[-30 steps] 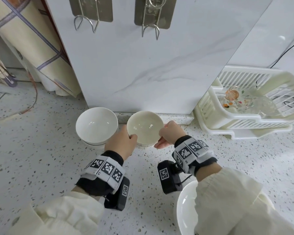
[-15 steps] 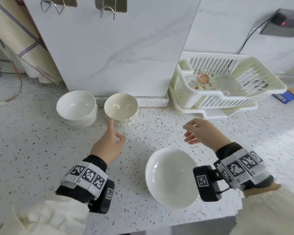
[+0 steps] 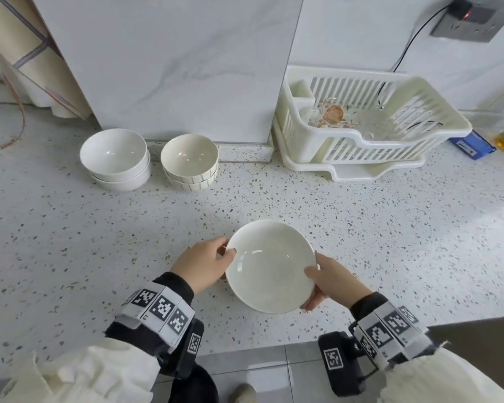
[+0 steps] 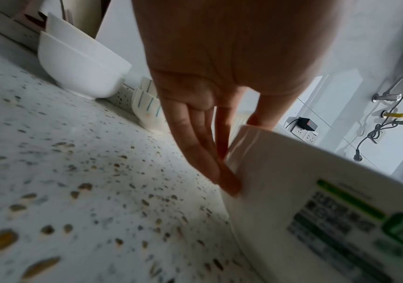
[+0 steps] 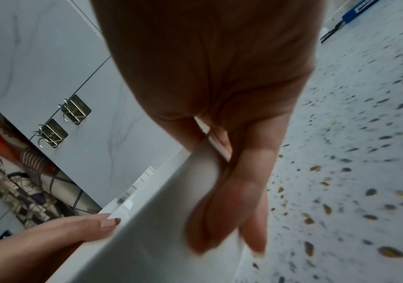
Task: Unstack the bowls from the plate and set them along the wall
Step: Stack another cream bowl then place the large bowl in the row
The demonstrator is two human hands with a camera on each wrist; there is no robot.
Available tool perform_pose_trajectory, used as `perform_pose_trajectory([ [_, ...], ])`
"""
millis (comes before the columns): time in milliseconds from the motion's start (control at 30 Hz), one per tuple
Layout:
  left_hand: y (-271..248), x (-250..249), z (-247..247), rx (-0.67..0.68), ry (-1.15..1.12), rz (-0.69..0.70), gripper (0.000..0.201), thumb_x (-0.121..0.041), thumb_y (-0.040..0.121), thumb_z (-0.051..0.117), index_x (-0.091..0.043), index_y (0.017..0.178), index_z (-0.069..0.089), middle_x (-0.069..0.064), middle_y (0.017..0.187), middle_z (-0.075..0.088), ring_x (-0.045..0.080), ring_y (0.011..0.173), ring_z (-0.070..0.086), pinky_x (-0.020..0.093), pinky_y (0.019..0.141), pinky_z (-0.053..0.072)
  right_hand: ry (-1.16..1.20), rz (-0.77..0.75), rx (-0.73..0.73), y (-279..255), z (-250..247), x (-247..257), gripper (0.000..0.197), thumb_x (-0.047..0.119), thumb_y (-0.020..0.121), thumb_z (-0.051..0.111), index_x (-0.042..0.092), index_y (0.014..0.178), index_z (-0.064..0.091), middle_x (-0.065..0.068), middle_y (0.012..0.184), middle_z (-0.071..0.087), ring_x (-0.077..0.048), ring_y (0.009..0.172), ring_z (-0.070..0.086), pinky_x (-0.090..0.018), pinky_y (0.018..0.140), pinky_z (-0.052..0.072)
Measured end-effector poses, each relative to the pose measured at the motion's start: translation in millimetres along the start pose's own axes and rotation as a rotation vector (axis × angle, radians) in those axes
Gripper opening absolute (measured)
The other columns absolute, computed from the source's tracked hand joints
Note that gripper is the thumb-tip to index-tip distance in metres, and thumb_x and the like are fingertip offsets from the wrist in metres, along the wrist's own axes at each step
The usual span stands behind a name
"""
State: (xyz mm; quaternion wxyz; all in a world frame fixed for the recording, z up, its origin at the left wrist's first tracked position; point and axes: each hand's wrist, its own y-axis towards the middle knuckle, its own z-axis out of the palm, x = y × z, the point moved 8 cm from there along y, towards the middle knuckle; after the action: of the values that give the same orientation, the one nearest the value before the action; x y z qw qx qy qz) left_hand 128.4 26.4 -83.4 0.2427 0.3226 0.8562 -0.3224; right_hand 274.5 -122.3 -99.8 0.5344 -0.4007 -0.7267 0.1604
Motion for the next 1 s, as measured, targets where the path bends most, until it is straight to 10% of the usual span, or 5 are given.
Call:
perform_pose_trajectory([
  [167, 10, 3, -6, -0.056, -0.160, -0.011, 0.040, -0.035, 0.095, 0.038, -0.017, 0.130, 0.046, 0.001, 0.127, 0.059, 0.017, 0.102, 0.061, 0.031, 0.085, 0.050, 0.164, -0.003, -0.130, 23, -7, 12, 0.036, 0.002, 0.087, 0.029, 0.007, 0.120, 0.042, -0.016, 0.054, 0.068, -0.027, 0.049, 0.067, -0.035, 0.060, 0.062],
  [433, 33, 60, -27, -0.116, 0.195, -0.117, 0.065, -0.042, 0.093, 0.037, -0.017, 0.147, 0.011, 0.006, 0.160, 0.006, 0.020, 0.147, 0.005, 0.038, 0.119, 0.014, 0.653, -0.019, -0.167, 74, 5, 61, 0.052, -0.003, 0.088, 0.028, -0.010, 0.138, 0.020, -0.023, 0.059, 0.066, -0.029, 0.049, 0.067, -0.031, 0.048, 0.060],
  [600, 44, 97, -21, 0.027, 0.388, -0.239, 0.099, -0.069, 0.080, 0.036, -0.016, 0.146, -0.015, 0.012, 0.155, -0.023, 0.026, 0.145, -0.017, 0.048, 0.118, -0.001, 0.868, -0.105, -0.143, 89, 15, 98, 0.043, 0.002, 0.093, 0.029, -0.010, 0.134, 0.023, -0.025, 0.076, 0.059, -0.031, 0.068, 0.063, -0.033, 0.064, 0.058],
  [1000, 49, 97, -24, 0.050, 0.443, -0.228, 0.101, -0.070, 0.078, 0.038, -0.015, 0.146, -0.013, 0.011, 0.156, -0.020, 0.028, 0.145, -0.015, 0.052, 0.118, 0.003, 0.991, -0.125, -0.163, 109, 21, 107, 0.045, 0.013, 0.096, 0.034, 0.003, 0.138, 0.020, -0.026, 0.084, 0.060, -0.032, 0.073, 0.065, -0.030, 0.061, 0.060],
])
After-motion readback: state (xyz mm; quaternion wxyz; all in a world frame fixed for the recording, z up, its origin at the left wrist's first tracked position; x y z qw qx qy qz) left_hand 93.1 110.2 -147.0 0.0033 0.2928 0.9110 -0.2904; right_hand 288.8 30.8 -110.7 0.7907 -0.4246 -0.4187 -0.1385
